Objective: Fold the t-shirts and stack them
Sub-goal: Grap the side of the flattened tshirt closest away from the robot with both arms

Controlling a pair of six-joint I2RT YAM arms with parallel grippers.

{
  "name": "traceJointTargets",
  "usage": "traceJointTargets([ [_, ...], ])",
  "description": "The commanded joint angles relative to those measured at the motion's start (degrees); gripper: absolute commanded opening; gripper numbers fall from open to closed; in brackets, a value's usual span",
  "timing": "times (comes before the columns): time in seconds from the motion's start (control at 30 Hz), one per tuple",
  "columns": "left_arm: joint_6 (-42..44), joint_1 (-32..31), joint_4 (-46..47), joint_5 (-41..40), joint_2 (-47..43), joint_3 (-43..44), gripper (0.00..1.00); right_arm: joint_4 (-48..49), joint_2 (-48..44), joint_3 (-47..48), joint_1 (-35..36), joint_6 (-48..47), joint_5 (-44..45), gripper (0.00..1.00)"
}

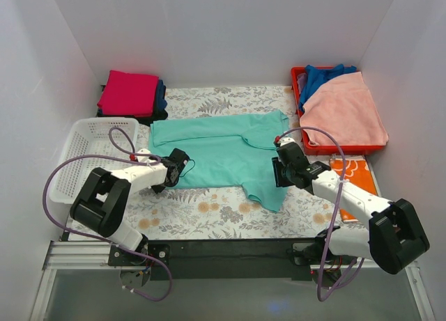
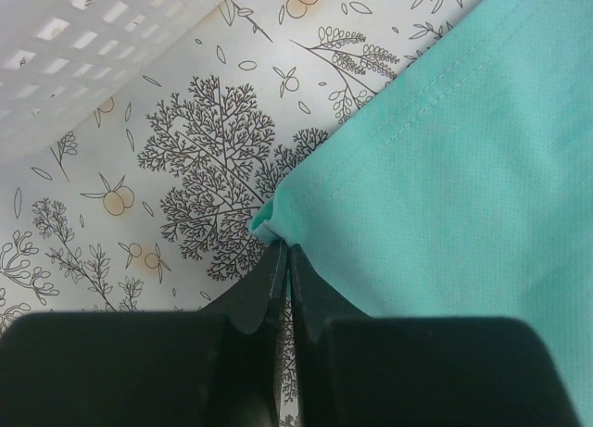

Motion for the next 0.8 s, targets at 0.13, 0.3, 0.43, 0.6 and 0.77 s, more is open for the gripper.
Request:
traceJointTargets([
  [0.13,-2.1,-0.4,-1.8,4.6,-3.9,-1.9,0.0,-3.7,-5.1,-2.4,0.3,2.4,-2.8,0.4],
  [0.3,-2.5,-1.7,-6.1,3.1,-8.9,-0.3,0.0,-4.3,-7.4,-7.0,1.2,4.6,-6.2,0.47],
  [0.43,-2.8,-2.0,-8.8,2.5,-12.0,0.3,0.0,-5.0,-7.4,-7.8,2.6,6.2,-5.8,0.48],
  [0.6,-2.9,-2.3,-11.7,1.4,-14.5,1.1,0.0,-7.5,-7.3,-8.1,4.9,9.7,-4.2,0.47],
  [0.77,-1.7,-2.2,-11.5,1.1,-15.1,1.8,0.0,-7.5,-5.1,-9.4,6.6,12.5,-4.0,0.45],
])
